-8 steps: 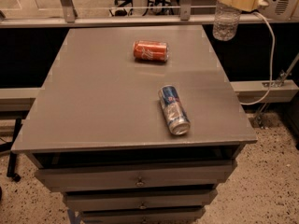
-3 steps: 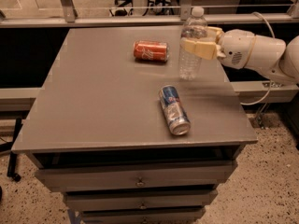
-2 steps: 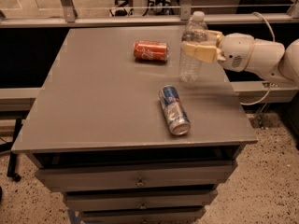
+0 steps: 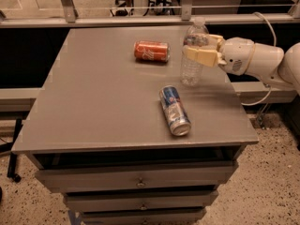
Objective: Place water bottle upright
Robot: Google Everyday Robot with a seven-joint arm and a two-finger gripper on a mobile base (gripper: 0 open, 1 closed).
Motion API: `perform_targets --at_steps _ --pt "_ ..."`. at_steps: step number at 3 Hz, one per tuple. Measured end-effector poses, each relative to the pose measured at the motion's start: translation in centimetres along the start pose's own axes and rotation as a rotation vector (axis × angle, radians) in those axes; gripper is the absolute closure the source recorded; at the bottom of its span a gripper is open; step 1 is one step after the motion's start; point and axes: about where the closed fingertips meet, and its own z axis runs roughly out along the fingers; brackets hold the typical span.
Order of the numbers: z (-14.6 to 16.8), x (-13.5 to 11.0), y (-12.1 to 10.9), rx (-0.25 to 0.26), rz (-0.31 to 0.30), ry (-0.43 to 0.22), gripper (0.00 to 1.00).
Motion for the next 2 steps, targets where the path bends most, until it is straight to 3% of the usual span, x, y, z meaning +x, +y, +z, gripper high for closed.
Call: perform_targets --at_steps 2 --pt "-0.2 -0.58 0.16 0.003 -0.001 -0.001 0.25"
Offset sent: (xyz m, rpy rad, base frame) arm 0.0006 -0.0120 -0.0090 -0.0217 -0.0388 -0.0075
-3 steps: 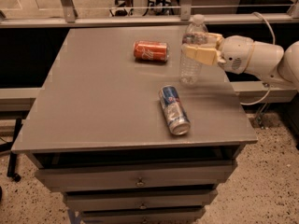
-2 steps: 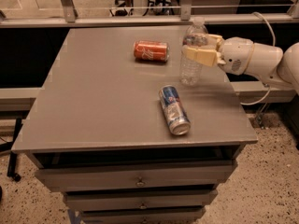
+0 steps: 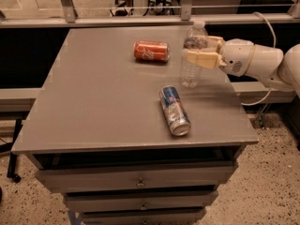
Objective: Place water bottle upright
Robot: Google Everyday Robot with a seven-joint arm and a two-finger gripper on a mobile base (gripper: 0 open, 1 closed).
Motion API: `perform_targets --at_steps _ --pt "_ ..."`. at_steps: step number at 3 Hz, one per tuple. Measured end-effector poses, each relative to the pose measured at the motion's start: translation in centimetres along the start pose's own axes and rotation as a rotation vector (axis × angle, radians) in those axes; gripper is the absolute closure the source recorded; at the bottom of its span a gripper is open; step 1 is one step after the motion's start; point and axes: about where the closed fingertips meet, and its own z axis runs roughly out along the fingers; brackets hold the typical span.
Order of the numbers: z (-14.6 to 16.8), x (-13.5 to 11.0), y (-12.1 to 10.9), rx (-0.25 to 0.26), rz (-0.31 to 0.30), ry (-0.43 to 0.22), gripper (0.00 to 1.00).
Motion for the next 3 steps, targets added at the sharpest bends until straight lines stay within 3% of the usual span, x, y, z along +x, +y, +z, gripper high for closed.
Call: perform_targets --at_steps 1,2,3 --pt "-0.2 0.0 0.0 0.003 -0.001 -0.002 0.02" --pt "-0.9 0.3 -0.1 0.006 0.0 -0.005 0.0" --pt "-4.6 3.2 -0.2 -0.01 -0.02 -0.019 0.0"
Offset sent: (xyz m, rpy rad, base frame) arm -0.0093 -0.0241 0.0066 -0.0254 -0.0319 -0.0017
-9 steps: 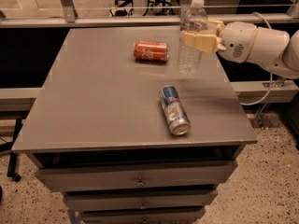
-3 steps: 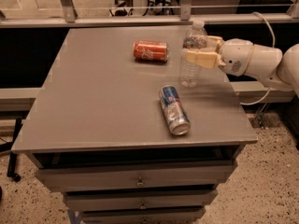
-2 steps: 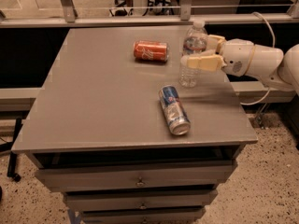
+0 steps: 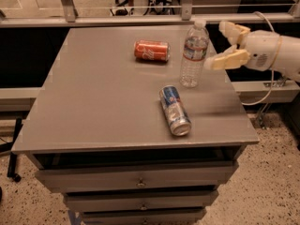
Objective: Place water bottle upright
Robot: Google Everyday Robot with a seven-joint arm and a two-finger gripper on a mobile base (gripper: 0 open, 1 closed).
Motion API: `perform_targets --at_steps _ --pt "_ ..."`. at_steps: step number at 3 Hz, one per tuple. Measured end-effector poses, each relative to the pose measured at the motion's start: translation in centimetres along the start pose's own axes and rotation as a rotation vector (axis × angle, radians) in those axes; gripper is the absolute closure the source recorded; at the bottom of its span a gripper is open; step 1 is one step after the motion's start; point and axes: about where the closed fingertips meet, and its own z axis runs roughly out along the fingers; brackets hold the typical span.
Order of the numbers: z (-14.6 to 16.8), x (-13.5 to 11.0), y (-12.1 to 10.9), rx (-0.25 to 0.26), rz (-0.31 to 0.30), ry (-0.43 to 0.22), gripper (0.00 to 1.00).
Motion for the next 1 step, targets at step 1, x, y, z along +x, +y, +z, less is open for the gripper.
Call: perform_targets --at_steps 1 --pt "-5.03 2.62 -0.04 -0.061 -0.025 -0.019 0.0"
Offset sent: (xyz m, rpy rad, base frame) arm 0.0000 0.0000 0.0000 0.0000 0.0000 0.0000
